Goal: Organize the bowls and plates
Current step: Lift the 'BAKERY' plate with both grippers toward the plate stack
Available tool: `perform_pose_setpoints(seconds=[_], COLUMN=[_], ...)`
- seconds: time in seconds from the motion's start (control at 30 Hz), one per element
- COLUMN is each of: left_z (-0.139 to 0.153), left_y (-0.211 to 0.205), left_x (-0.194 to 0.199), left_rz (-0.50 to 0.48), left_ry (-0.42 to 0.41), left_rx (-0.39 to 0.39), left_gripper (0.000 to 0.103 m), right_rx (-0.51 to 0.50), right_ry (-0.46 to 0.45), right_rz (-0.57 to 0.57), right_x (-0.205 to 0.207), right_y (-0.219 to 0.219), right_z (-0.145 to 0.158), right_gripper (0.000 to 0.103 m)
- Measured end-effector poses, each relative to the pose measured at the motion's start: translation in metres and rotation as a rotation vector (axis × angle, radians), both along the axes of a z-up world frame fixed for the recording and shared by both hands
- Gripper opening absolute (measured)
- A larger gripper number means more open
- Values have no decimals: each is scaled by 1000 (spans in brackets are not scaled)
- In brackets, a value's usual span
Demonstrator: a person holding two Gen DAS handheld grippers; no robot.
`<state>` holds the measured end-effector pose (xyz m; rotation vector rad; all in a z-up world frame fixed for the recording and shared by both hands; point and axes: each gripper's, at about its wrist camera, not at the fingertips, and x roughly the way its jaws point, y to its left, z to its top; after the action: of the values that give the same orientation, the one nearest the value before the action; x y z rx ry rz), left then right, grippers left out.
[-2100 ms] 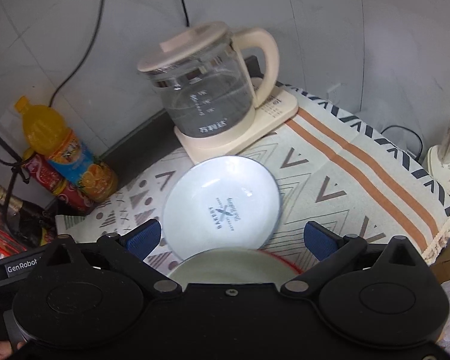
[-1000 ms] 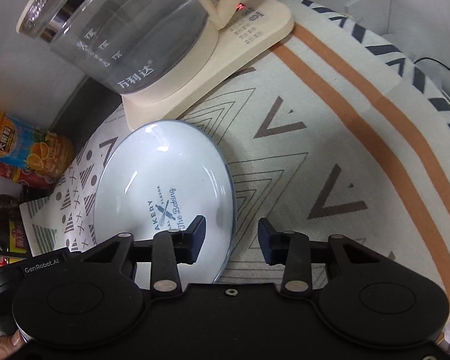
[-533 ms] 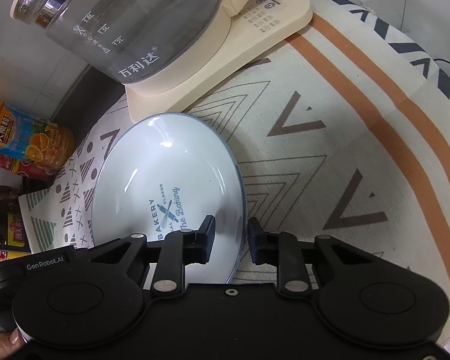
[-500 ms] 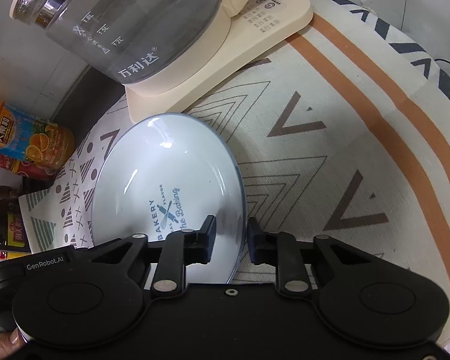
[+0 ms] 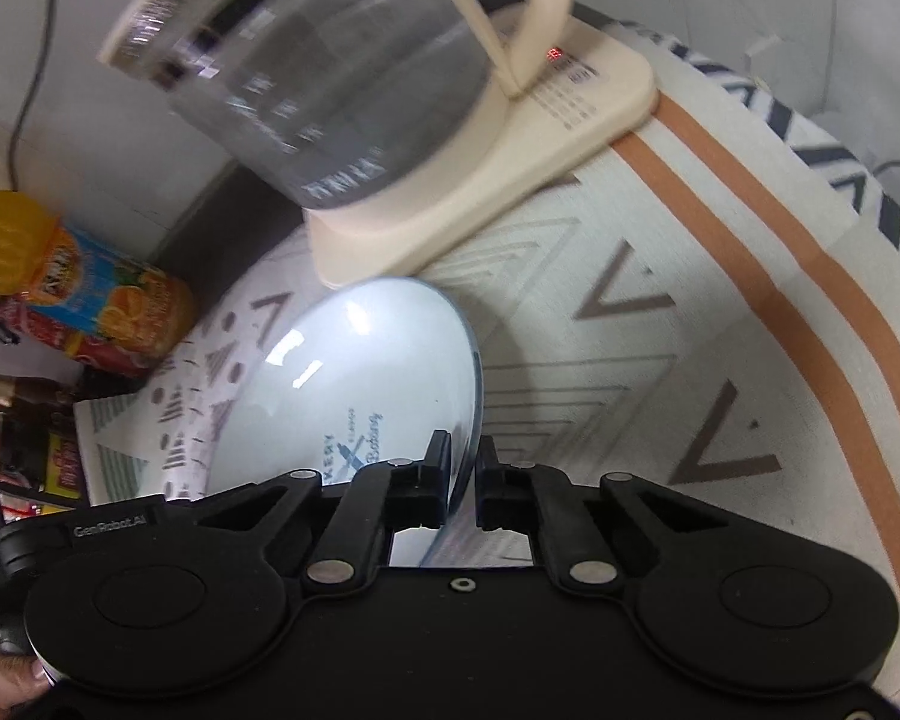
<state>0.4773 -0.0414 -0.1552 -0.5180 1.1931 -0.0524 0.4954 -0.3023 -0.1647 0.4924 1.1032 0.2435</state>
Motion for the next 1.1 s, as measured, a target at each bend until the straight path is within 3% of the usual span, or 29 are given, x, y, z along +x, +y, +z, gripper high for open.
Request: perform_pose_setpoints(seconds=[0.53, 1.1], left_z=[40, 70], left_y=[41, 114], left_x=[-21, -63], left_rz=[36, 23], left_ry=[-92, -155], left_rx=[-19, 3], left_gripper=[11, 11], right_rx=[1, 12], right_ry=[-97, -169], right_rz=[7, -1], right_x=[-14, -57], right_y=[30, 97], right_z=[40, 68], right_gripper=[9, 9])
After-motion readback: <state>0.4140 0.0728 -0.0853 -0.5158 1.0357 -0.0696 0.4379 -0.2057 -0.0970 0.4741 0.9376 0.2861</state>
